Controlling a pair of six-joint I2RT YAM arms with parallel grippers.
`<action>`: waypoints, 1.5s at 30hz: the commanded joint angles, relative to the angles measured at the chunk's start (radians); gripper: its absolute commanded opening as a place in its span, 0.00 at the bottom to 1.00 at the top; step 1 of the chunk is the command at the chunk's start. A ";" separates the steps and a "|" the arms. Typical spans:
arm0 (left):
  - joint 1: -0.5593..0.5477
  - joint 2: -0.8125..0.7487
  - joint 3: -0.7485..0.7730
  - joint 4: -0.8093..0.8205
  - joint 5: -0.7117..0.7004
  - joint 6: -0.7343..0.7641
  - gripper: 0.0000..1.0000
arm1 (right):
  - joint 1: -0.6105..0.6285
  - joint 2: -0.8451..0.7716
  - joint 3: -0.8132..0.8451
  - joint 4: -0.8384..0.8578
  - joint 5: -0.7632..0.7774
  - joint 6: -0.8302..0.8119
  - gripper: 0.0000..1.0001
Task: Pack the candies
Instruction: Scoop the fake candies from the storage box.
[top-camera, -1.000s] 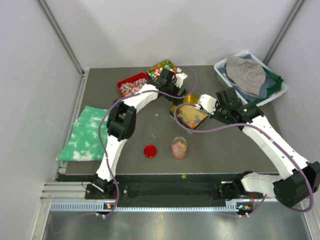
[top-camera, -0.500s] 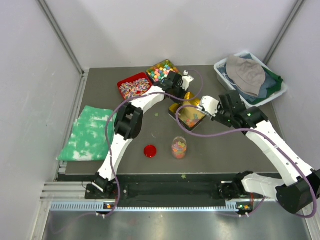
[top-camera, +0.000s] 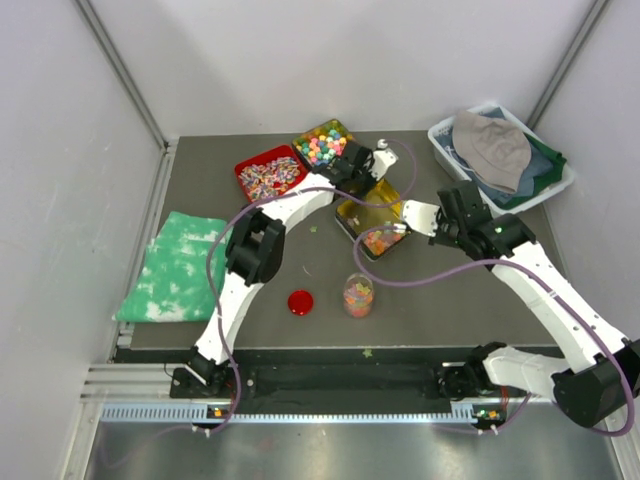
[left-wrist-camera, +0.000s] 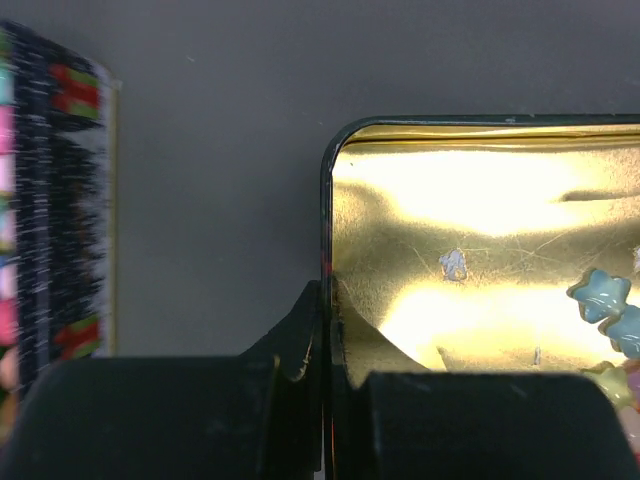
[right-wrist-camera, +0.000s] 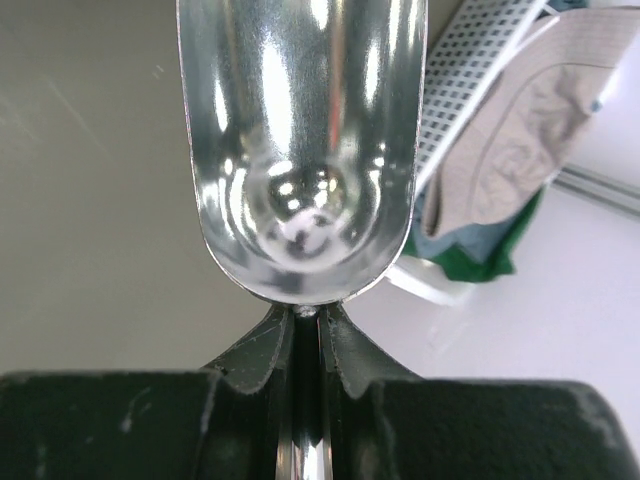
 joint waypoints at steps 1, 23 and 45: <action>-0.032 -0.251 -0.085 0.197 -0.156 0.083 0.00 | 0.031 -0.002 0.018 0.041 0.140 -0.151 0.00; -0.120 -0.354 -0.111 0.176 -0.147 0.083 0.00 | 0.136 0.133 -0.061 0.391 0.503 -0.712 0.00; -0.133 -0.350 -0.102 0.147 -0.139 0.088 0.00 | 0.201 0.249 -0.091 0.315 0.422 -0.800 0.00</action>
